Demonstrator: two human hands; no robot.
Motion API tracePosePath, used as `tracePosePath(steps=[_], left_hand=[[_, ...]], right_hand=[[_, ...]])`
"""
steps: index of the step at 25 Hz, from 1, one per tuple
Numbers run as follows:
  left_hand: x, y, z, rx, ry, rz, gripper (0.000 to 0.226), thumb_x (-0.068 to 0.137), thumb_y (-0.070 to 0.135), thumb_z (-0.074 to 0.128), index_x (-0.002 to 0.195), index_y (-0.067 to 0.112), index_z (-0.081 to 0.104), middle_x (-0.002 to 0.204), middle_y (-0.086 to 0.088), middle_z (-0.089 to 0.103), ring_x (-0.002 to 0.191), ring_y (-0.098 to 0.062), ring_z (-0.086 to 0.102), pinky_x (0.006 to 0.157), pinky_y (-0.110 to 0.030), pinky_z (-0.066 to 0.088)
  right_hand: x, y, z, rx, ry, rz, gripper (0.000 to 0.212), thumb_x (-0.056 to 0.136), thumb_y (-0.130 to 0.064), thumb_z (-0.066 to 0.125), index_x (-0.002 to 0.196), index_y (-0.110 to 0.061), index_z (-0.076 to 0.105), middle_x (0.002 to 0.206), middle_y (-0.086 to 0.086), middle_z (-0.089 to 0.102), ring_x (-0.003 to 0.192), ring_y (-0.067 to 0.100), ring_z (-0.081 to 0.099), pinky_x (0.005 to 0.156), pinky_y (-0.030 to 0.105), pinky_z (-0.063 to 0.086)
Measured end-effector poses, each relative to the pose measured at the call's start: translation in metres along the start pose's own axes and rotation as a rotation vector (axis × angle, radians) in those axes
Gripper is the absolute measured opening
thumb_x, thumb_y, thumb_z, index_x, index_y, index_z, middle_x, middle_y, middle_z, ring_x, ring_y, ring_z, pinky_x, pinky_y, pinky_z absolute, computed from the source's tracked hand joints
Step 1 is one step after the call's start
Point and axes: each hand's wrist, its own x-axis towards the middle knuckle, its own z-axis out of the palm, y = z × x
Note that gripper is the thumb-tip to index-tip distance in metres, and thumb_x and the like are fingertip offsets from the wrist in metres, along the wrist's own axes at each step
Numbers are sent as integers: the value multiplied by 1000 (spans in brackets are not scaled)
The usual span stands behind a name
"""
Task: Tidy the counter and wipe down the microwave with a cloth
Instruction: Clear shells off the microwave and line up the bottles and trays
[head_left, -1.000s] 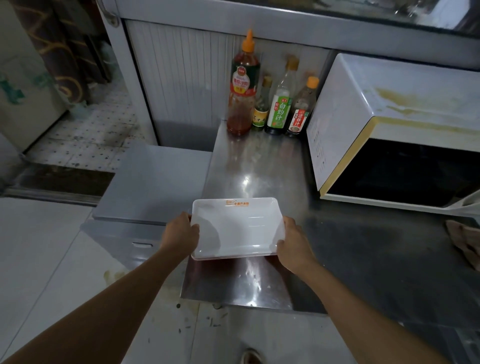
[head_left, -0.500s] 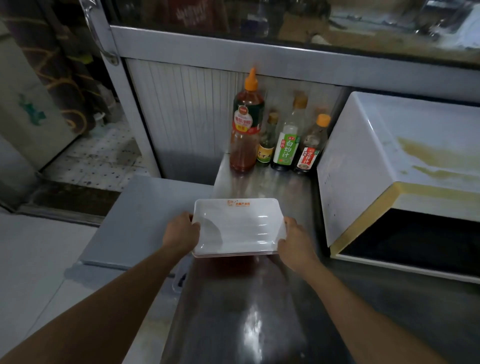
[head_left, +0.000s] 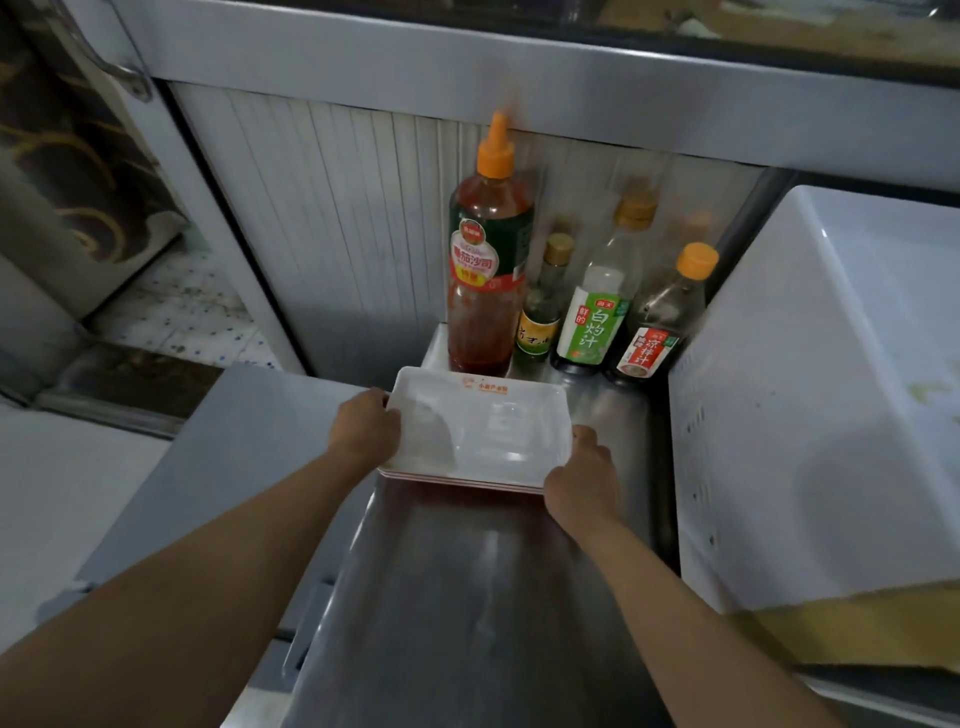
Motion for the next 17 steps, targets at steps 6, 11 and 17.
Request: tracePosePath(steps=[6, 11, 17], left_hand=[[17, 0, 6, 6, 27, 5, 23, 88, 14, 45, 102, 6, 60, 105, -17, 64, 97, -35, 56, 73, -32, 38], [21, 4, 6, 3, 23, 24, 24, 88, 15, 46, 105, 8, 61, 106, -15, 65, 99, -35, 56, 73, -32, 38], [22, 7, 5, 27, 19, 61, 25, 89, 15, 47, 109, 7, 60, 109, -17, 65, 102, -35, 57, 79, -35, 42]], right_hand=[[3, -3, 5, 11, 17, -6, 46, 84, -1, 50, 127, -14, 38, 120, 10, 47, 107, 30, 54, 88, 41, 53], [6, -6, 4, -7, 40, -4, 46, 86, 0, 49, 128, -14, 39, 121, 10, 47, 108, 30, 54, 88, 40, 53], [9, -6, 3, -47, 34, -5, 48, 89, -1, 48, 134, -14, 36, 125, 12, 46, 111, 30, 53, 87, 35, 48]])
